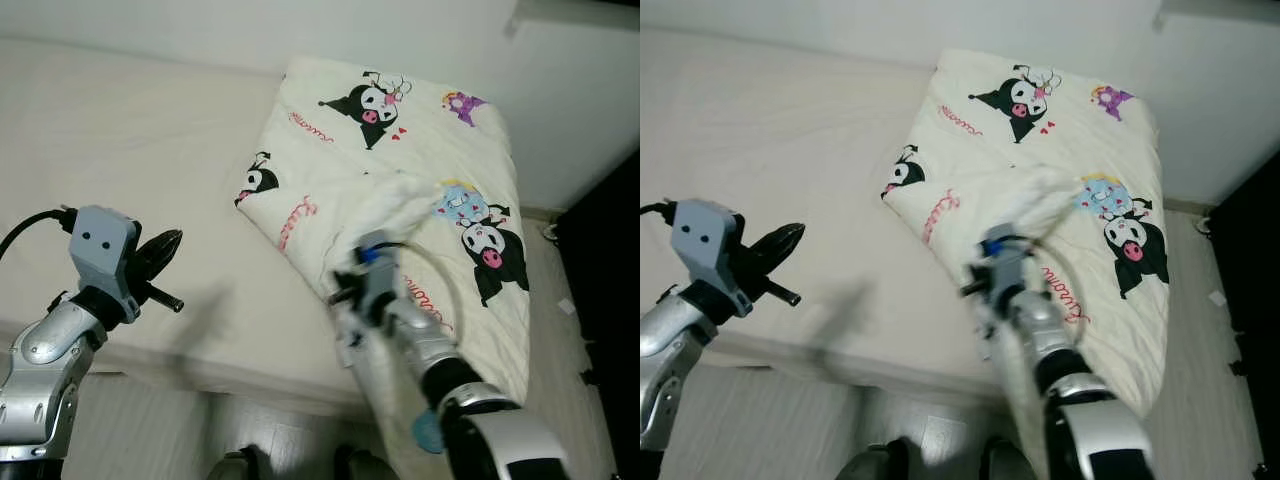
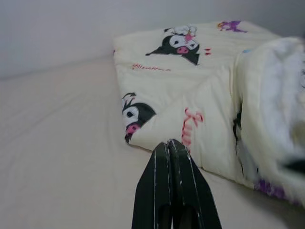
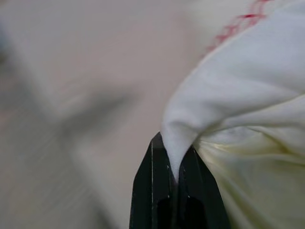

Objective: Clean up the room

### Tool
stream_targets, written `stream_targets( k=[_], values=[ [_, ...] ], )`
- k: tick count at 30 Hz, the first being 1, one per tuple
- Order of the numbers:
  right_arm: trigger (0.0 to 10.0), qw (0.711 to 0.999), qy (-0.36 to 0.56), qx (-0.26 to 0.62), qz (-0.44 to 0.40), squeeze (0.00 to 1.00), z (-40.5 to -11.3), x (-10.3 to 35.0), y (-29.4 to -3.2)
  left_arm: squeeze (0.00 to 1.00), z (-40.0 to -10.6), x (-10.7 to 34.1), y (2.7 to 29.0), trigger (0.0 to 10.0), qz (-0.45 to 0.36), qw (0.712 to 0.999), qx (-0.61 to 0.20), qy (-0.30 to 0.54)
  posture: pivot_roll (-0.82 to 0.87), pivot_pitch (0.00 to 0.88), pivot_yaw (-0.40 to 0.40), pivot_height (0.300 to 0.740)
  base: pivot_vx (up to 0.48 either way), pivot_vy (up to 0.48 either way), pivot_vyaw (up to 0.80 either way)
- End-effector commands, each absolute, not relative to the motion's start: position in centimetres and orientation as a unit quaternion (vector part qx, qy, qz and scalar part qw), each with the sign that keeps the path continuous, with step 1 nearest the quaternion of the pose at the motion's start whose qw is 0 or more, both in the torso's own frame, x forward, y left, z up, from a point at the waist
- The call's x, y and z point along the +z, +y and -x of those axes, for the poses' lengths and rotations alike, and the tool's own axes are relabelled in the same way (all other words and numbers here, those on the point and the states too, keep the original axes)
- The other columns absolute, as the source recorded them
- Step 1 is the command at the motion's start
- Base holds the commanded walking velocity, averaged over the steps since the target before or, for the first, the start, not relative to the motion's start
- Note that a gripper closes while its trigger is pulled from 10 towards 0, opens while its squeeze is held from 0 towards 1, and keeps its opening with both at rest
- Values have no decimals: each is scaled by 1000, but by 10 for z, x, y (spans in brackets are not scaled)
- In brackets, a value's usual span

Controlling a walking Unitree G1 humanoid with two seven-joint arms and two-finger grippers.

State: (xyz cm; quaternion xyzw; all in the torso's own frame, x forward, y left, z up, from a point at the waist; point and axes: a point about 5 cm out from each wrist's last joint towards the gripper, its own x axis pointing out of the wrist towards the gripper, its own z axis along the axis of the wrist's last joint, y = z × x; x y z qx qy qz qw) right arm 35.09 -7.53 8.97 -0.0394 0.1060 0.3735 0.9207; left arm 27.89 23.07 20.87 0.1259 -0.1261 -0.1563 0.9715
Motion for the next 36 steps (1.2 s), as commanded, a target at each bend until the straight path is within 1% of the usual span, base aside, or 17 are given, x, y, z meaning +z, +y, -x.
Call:
stream_targets(
  k=[1, 4, 5, 8, 11, 13, 19, 24, 25, 26, 27, 28, 30, 31, 34, 35, 36],
  values=[
    [0, 905, 106, 409, 55, 0, -343, 84, -70, 0, -276, 202, 235, 10000, -120, 974, -149, -118, 72, 261, -47, 740, 0, 0, 0],
    [0, 869, 119, 474, 80, 0, -324, 68, -58, 0, -275, 201, 235, 10000, -121, 974, -147, -120, 76, 257, -51, 740, 0, 0, 0],
    [0, 869, 119, 474, 80, 0, -324, 68, -58, 0, -275, 201, 235, 10000, -121, 974, -147, -120, 76, 257, -51, 740, 0, 0, 0],
    [0, 823, 138, 539, 111, 0, -302, 50, -56, 0, -274, 198, 230, 10000, -117, 974, -152, -120, 76, 255, -49, 740, 0, 0, 0],
    [0, 803, 149, 564, 122, 0, -293, 43, -57, 0, -274, 197, 227, 10000, -115, 974, -155, -120, 75, 253, -46, 740, 0, 0, 0],
    [0, 757, 156, 616, 151, 0, -276, 33, -64, 0, -277, 195, 221, 10000, -107, 974, -157, -122, 73, 248, -33, 740, 0, 0, 0],
    [0, 737, 151, 638, 162, 0, -271, 34, -66, 0, -280, 195, 219, 10000, -102, 975, -157, -124, 72, 247, -24, 740, 0, 0, 0],
    [0, 703, 139, 671, 192, 0, -265, 35, -67, 0, -285, 196, 219, 10000, -100, 975, -151, -127, 74, 248, -20, 740, 0, 0, 0],
    [3059, 693, 134, 677, 207, 0, -263, 35, -66, 0, -285, 197, 220, 10000, -101, 975, -149, -128, 74, 248, -19, 740, 0, 0, 0],
    [3059, 693, 134, 677, 207, 0, -263, 35, -66, 0, -285, 197, 220, 10000, -101, 975, -149, -128, 74, 248, -19, 740, 0, 0, 0],
    [10000, 686, 132, 683, 215, 0, -260, 35, -66, 0, -285, 198, 221, 10000, -102, 975, -147, -130, 76, 247, -19, 740, 0, 0, 0],
    [10000, 687, 127, 685, 208, 886, -259, 36, -64, 0, -286, 200, 223, 10000, -107, 974, -146, -133, 79, 247, -21, 740, 0, 0, 0],
    [10000, 689, 124, 686, 201, 886, -259, 38, -62, 0, -286, 201, 225, 10000, -111, 974, -145, -134, 79, 247, -21, 740, 0, 0, 0],
    [10000, 688, 124, 688, 193, 1000, -259, 39, -61, 0, -286, 202, 227, 10000, -113, 974, -144, -135, 79, 247, -21, 740, 0, 0, 0],
    [10000, 683, 112, 695, 194, 1000, -257, 41, -59, 0, -286, 204, 230, 10000, -116, 974, -141, -137, 82, 242, -21, 740, 0, 0, 0],
    [10000, 680, 103, 699, 198, 663, -255, 42, -58, 0, -287, 205, 231, 10000, -118, 973, -139, -139, 83, 239, -22, 740, 0, 0, 0],
    [10000, 677, 97, 702, 200, 0, -254, 43, -57, 0, -287, 206, 232, 10000, -120, 973, -137, -140, 83, 237, -22, 740, 0, 0, 0]
  ],
)
